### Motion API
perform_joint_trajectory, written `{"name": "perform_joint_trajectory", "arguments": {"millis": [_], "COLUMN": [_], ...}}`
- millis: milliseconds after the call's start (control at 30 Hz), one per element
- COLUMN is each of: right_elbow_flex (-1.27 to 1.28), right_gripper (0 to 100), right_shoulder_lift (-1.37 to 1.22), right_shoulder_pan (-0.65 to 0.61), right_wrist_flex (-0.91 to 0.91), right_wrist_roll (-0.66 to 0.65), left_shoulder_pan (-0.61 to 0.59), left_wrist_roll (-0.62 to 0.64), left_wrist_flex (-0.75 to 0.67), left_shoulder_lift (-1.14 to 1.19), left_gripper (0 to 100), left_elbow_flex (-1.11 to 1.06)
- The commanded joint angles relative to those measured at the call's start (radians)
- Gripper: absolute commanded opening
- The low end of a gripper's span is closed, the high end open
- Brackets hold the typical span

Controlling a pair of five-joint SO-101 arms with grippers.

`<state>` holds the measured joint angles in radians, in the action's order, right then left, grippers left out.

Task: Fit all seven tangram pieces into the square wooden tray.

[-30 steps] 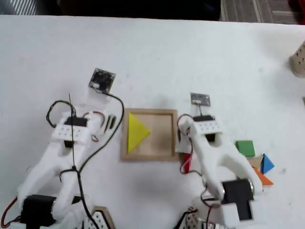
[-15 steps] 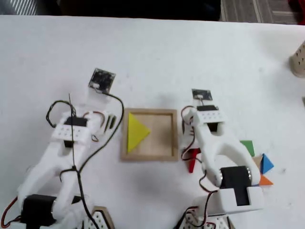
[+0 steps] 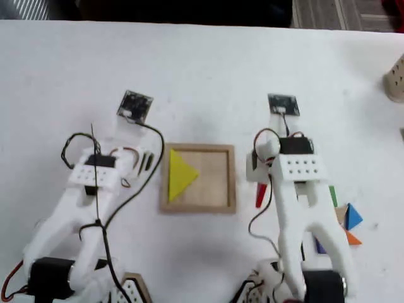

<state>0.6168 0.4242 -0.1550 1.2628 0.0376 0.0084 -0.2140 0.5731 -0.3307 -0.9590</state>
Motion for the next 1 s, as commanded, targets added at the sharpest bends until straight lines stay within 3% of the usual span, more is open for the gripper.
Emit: {"name": "perform_joint_trajectory", "arguments": {"millis": [0, 100, 333, 533, 767, 867, 967], "right_elbow_flex": [-0.058, -0.057, -0.060, -0.060, -0.061, -0.061, -0.057], "right_gripper": [1.7, 1.7, 1.8, 1.8, 1.8, 3.3, 12.4], "right_shoulder_lift": [0.077, 0.053, -0.053, -0.223, -0.470, -0.473, -0.433], "right_shoulder_pan": [-0.091, -0.174, -0.252, -0.358, -0.417, -0.418, -0.426], "right_wrist_flex": [-0.030, -0.113, -0.395, -0.593, -0.840, -0.851, -0.806], "right_wrist_roll": [-0.014, 0.017, 0.342, 0.491, 0.523, 0.531, 0.531], "left_shoulder_pan": [0.002, -0.016, -0.045, -0.045, -0.044, -0.042, -0.041], "left_wrist_roll": [-0.009, -0.005, 0.000, 0.000, 0.000, 0.000, 0.000], "left_wrist_flex": [0.006, 0.006, -0.069, -0.087, -0.086, -0.086, -0.083], "left_shoulder_lift": [-0.044, -0.081, -0.191, -0.225, -0.229, -0.231, -0.231], "left_gripper": [20, 20, 20, 20, 20, 20, 20], "left_elbow_flex": [0.015, 0.006, -0.081, -0.106, -0.106, -0.106, -0.106]}}
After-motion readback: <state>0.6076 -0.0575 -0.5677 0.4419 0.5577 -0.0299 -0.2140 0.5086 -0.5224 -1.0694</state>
